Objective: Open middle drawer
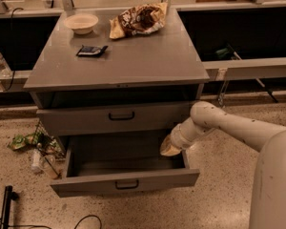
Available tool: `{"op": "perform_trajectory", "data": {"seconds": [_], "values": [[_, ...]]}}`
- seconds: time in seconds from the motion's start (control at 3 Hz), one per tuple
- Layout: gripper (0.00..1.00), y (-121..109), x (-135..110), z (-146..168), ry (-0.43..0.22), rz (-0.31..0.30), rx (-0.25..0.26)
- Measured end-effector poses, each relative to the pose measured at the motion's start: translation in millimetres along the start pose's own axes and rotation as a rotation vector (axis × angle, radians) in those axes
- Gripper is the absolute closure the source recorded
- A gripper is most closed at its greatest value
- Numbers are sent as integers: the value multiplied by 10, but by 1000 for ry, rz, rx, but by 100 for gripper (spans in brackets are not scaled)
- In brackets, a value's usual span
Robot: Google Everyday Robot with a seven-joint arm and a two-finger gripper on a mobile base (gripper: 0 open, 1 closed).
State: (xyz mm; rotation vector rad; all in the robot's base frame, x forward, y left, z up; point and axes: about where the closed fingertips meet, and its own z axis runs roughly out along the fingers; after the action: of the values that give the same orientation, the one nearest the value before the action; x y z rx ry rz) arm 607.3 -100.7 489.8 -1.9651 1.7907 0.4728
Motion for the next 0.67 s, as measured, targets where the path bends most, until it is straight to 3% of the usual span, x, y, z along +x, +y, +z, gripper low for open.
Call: {"op": "perform_trajectory", "data": {"seconds": [0.33,0.67], "values": [[100,96,121,446,-35,3,-31],[100,333,249,881,-54,22,-96]]}}
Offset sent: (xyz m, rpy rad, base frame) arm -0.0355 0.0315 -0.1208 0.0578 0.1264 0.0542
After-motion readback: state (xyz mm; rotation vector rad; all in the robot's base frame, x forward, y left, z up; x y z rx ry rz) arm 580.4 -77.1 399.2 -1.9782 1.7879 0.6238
